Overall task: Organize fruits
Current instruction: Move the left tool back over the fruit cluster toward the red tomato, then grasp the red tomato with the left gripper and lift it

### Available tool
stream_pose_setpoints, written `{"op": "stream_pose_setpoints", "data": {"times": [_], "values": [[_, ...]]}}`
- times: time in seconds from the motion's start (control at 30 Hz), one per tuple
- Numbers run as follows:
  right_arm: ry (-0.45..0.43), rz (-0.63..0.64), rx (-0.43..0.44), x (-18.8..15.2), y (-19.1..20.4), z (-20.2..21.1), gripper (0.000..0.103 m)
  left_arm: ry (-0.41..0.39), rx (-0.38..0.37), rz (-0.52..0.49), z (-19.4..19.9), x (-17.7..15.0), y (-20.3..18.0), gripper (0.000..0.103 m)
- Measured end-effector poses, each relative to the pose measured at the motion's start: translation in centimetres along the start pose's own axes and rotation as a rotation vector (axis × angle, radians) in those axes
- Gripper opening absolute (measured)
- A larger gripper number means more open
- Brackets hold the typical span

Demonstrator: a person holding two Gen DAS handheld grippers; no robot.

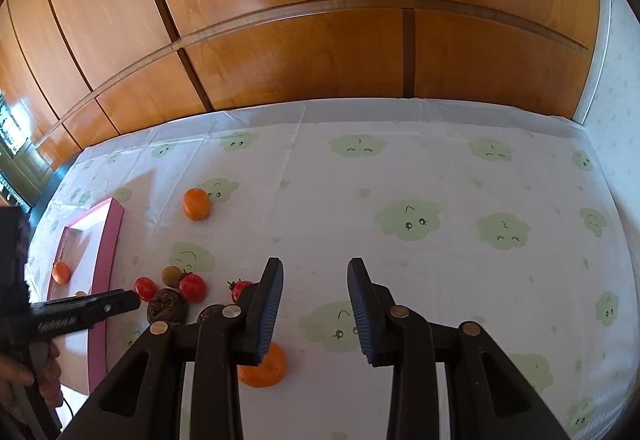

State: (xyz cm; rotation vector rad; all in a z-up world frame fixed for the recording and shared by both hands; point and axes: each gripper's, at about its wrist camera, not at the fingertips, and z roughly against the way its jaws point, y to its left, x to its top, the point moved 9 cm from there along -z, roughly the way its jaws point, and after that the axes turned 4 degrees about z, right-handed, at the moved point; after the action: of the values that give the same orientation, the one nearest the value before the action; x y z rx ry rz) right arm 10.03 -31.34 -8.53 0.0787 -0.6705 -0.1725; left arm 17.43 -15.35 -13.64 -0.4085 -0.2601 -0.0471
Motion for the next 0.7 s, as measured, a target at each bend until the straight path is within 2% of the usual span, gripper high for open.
{"op": "stream_pose_setpoints", "data": {"times": [0.33, 0.43, 0.53, 0.57, 0.6, 0.7], "values": [[-0.002, -0.009, 0.019, 0.2, 0.0, 0.0, 0.034, 0.035, 0.045, 0.102, -1.9, 0.7, 1.2, 0.040], [0.000, -0.010, 0.022, 0.2, 0.0, -0.1, 0.034, 0.021, 0.056, 0.115, -2.3, 1.1, 1.3, 0.043], [0.008, -0.003, 0.023, 0.2, 0.2, -0.2, 0.034, -0.003, 0.089, 0.083, -2.9, 1.7, 1.1, 0.040], [0.016, -0.001, 0.026, 0.1, 0.2, -0.3, 0.034, -0.017, 0.098, 0.067, -2.9, 1.8, 1.1, 0.031], [0.025, 0.000, 0.030, -0.1, 0.3, -0.5, 0.034, -0.025, 0.120, 0.044, -3.1, 1.9, 1.1, 0.026], [0.069, -0.006, 0.066, -0.6, 0.5, -1.2, 0.034, -0.054, 0.128, -0.021, -3.1, 1.7, 1.0, 0.026]]}}
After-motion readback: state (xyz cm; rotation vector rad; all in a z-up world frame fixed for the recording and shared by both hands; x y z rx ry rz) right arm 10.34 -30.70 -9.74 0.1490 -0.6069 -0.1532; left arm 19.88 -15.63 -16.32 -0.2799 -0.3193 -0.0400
